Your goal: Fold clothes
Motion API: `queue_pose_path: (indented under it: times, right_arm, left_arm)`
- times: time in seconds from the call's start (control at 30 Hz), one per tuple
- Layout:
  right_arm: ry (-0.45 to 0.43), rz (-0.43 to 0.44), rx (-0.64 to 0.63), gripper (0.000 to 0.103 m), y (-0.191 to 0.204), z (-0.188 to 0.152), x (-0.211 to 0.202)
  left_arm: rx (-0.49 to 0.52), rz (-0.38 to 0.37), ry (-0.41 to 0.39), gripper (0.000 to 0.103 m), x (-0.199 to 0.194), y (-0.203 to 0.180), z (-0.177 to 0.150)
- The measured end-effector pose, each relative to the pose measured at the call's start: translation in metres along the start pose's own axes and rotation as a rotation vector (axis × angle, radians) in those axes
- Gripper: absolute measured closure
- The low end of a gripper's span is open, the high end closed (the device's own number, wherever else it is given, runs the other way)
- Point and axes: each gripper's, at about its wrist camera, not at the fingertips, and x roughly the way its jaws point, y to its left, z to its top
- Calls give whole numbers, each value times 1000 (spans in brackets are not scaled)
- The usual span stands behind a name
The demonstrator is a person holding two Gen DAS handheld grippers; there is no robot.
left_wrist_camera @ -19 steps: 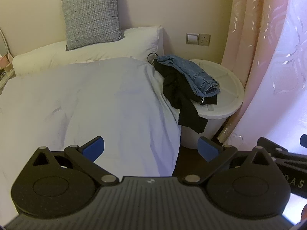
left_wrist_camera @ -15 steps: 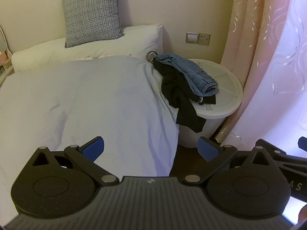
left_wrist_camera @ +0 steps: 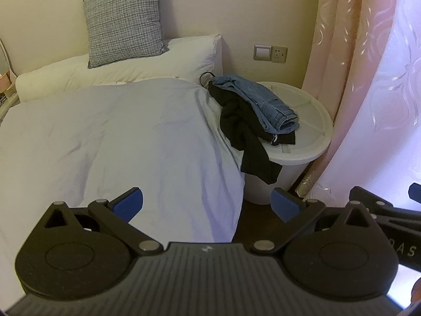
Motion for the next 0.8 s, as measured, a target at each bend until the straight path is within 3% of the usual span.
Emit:
queue_pose_path:
  times: [0.8]
  right_arm:
    - [-4, 50, -31, 0, 0, 23, 21]
  left_arm:
    - [-41, 30, 3, 1, 16, 1, 18]
